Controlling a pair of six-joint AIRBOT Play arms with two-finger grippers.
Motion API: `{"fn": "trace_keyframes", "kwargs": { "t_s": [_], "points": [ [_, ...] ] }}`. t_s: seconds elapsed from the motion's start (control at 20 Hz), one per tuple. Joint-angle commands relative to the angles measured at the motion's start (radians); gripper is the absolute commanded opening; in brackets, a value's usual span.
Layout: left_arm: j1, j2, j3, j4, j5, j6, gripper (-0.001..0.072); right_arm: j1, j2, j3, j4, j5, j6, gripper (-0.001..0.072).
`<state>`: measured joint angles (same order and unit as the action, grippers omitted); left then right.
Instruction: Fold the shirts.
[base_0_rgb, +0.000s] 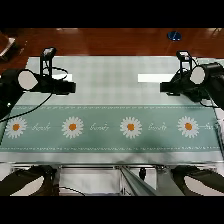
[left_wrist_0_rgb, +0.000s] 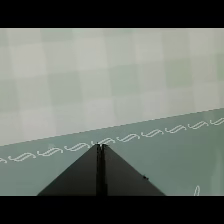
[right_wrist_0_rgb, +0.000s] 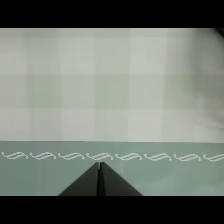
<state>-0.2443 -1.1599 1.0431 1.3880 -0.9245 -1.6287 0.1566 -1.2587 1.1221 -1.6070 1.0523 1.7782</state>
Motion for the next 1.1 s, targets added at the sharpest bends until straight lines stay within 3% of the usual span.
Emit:
{"fn": "trace_keyframes", "kwargs": {
  "t_s": [0.0,0.8,0.9,1.0,1.05],
  "points": [
    [-0.001,-0.001,0.0,0.0,0.0,0.0,0.0019,0.0,-0.001,0.0,0.0,0.0,0.0,0.0029],
    [-0.001,-0.001,0.0,0.0,0.001,0.0,0.0019,0.0,-0.001,0.0,-0.002,-0.022,-0.002,0.0029],
    [-0.001,-0.002,0.0,0.0,0.009,0.0,0.0019,0.0,-0.001,0.0,-0.081,-0.1,-0.011,0.0029],
    [0.0,-0.013,0.0,0.0,0.075,0.0,0.0019,0.0,-0.002,0.0,-0.264,-0.201,-0.01,0.0031],
    [0.0,-0.021,0.0,0.0,0.109,0.0,0.0025,-0.005,-0.004,0.0,-0.378,-0.264,0.006,0.0114]
  ]
}}
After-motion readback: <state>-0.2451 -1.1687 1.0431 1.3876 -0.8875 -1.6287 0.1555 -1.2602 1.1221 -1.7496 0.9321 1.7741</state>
